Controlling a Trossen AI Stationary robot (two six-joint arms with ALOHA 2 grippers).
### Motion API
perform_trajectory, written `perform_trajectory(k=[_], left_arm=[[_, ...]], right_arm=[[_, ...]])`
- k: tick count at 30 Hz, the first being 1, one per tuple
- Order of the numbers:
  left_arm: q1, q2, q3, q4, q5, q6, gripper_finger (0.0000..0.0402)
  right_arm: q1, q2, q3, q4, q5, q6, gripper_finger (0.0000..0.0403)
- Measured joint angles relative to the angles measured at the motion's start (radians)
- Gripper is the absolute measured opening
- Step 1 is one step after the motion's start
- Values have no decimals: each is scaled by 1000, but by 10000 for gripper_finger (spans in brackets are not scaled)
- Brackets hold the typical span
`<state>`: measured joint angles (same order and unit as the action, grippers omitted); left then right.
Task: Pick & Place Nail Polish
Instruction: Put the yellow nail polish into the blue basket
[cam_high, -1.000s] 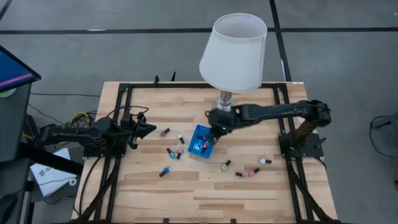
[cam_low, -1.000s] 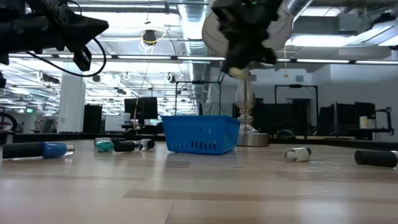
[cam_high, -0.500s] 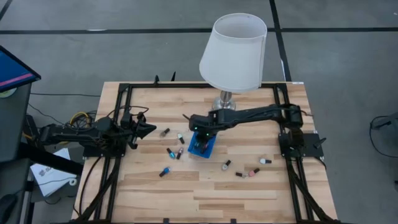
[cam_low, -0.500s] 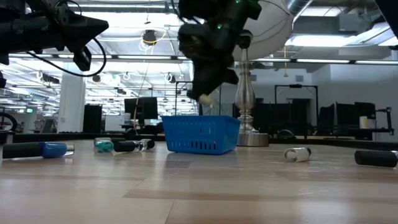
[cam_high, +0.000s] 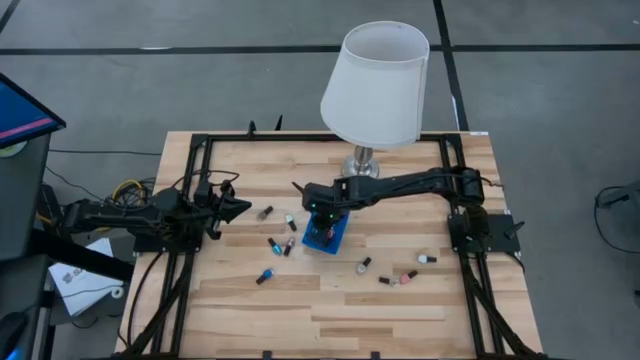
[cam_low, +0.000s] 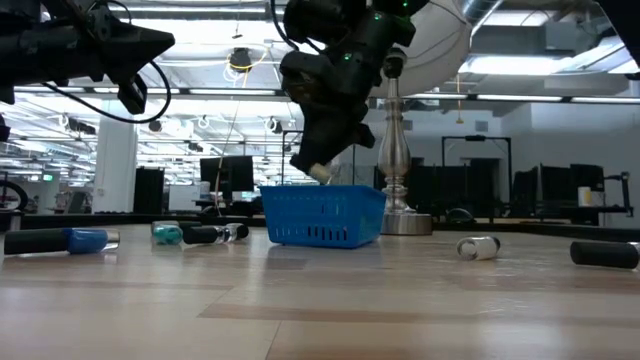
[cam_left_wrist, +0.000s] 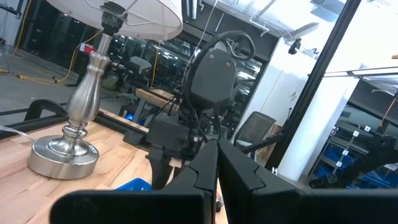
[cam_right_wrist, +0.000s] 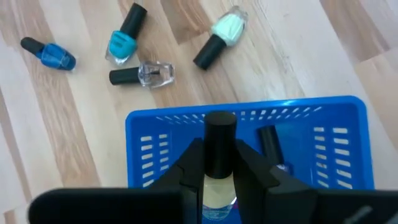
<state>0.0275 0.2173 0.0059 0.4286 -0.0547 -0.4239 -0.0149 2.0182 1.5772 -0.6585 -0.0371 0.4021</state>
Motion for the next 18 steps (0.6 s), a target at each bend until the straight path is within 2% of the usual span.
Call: perform_trajectory(k=[18], left_arm=[[0,0,0,0,0,0,8]], right_arm=[[-6,0,-116,98,39,-13,50]])
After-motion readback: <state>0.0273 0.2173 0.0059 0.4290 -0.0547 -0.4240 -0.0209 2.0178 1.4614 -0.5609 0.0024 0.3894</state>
